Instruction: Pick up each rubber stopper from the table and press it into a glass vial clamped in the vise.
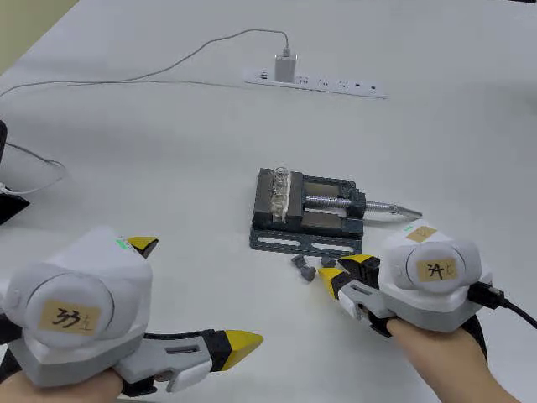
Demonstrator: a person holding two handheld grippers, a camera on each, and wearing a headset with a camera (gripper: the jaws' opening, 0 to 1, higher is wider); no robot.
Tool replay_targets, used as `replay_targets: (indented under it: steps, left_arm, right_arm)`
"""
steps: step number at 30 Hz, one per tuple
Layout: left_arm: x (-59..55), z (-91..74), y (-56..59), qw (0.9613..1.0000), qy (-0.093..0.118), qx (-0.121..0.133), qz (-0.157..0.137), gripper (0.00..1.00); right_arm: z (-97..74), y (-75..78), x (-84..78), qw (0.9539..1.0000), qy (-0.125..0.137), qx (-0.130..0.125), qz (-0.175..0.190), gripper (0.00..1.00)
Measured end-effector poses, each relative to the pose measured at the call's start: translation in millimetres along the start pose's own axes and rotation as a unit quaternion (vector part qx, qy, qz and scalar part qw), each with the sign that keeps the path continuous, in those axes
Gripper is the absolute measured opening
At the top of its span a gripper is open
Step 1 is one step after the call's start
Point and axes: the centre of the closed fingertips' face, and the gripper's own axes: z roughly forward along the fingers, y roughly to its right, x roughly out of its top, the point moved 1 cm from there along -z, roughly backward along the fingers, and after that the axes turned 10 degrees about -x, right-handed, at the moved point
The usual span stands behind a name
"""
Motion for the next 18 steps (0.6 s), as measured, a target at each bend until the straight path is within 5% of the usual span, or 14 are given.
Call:
replay_targets:
  steps: [18]
  left_arm:
    - [-4.3,-1.4,-1.7,1.0,-0.002,0.001,-0.005,0.99]
  right_arm:
    - [2.7,-1.0,-1.1,1.0,-0.002,-0.007,0.002,0.09]
